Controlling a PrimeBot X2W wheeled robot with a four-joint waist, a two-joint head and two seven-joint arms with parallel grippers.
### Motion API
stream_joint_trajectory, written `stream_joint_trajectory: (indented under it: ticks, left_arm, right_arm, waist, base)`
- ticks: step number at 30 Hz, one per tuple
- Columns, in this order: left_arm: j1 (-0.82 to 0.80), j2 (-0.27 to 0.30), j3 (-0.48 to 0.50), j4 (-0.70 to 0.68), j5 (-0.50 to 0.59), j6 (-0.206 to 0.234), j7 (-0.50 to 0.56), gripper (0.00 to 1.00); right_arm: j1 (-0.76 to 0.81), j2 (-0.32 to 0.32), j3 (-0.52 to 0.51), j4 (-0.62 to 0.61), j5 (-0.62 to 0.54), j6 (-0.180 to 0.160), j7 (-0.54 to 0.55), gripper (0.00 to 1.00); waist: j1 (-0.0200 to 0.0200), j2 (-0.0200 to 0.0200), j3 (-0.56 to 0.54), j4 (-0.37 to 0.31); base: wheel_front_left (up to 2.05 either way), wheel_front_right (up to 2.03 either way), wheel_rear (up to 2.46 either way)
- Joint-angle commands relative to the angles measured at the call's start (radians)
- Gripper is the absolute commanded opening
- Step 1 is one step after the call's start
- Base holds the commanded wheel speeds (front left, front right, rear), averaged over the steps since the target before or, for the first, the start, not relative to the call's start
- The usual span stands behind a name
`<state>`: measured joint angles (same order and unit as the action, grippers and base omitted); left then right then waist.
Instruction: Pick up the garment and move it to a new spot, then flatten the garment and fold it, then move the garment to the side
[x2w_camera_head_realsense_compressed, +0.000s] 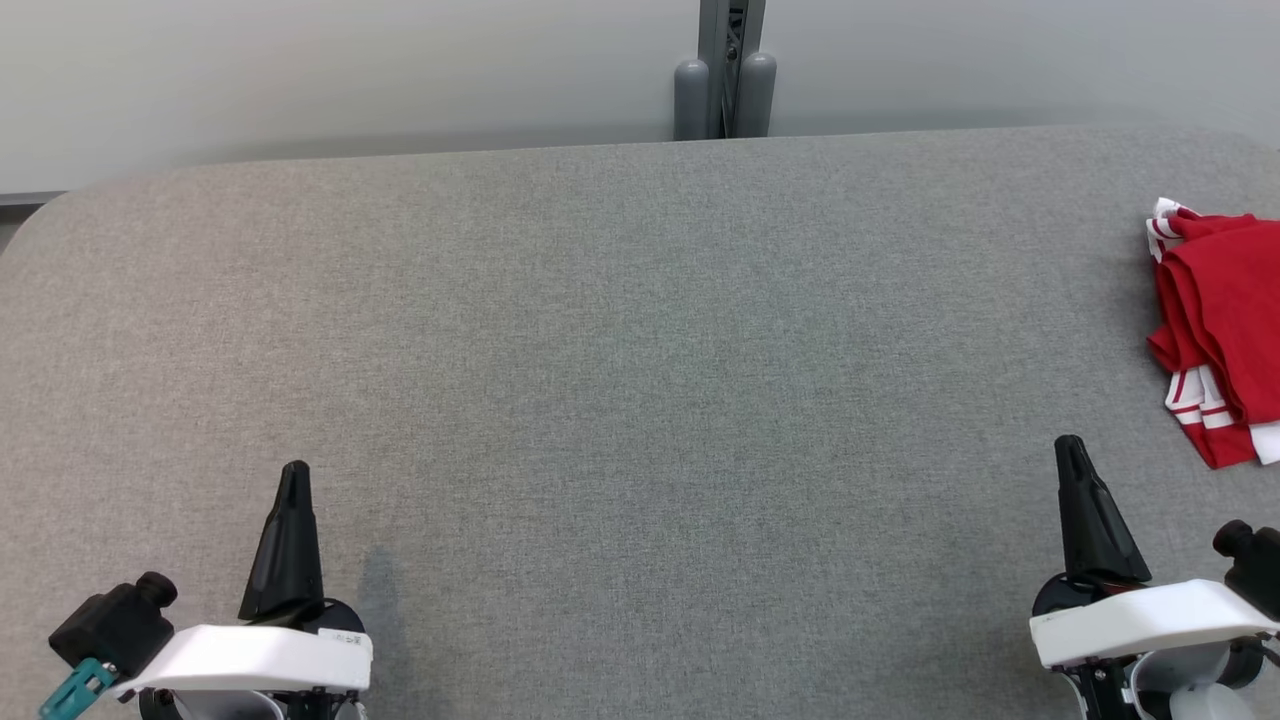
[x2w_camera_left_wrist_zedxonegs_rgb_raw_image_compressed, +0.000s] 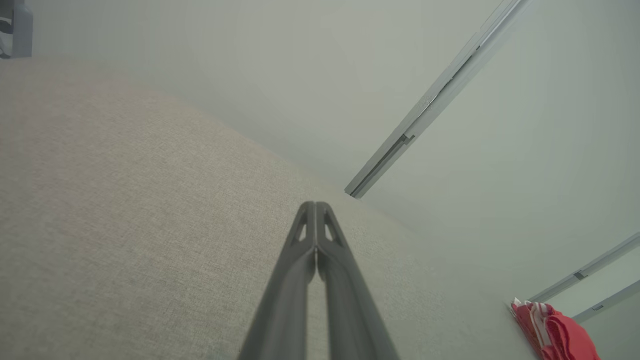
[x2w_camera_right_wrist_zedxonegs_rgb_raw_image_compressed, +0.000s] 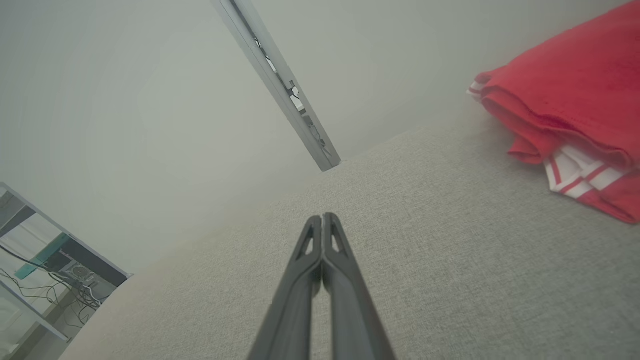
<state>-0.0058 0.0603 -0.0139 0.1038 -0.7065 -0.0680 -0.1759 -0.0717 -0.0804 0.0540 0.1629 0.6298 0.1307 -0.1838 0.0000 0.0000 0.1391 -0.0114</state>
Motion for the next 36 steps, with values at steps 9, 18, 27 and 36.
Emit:
stream_joint_trajectory:
  ticks: [9,18,27,36]
  left_arm:
    - [-0.027,0.018,0.011,-0.010,-0.158,0.003,0.028,0.00]
    - [-0.030,0.024,0.015,-0.009,-0.263,0.004,0.049,0.00]
    - [-0.033,0.030,0.021,-0.007,-0.383,0.005,0.073,0.00]
    - [-0.034,0.035,0.025,-0.006,-0.481,0.006,0.094,0.00]
  right_arm:
    - [-0.023,-0.033,0.008,-0.003,0.188,0.000,0.024,0.00]
    - [-0.025,-0.049,0.017,0.004,0.316,0.000,0.037,0.00]
    - [-0.028,-0.070,0.030,0.011,0.465,0.000,0.049,0.00]
    - [-0.031,-0.089,0.041,0.016,0.589,0.000,0.058,0.00]
  waist:
    - [0.0000,0.0000,-0.014,0.001]
    - [0.0000,0.0000,-0.025,0.002]
    - [0.0000,0.0000,-0.039,0.003]
    - [0.0000,0.0000,-0.052,0.004]
  base:
    - [0.00,0.00,0.00]
    - [0.00,0.00,0.00]
    - [0.00,0.00,0.00]
    - [0.00,0.00,0.00]
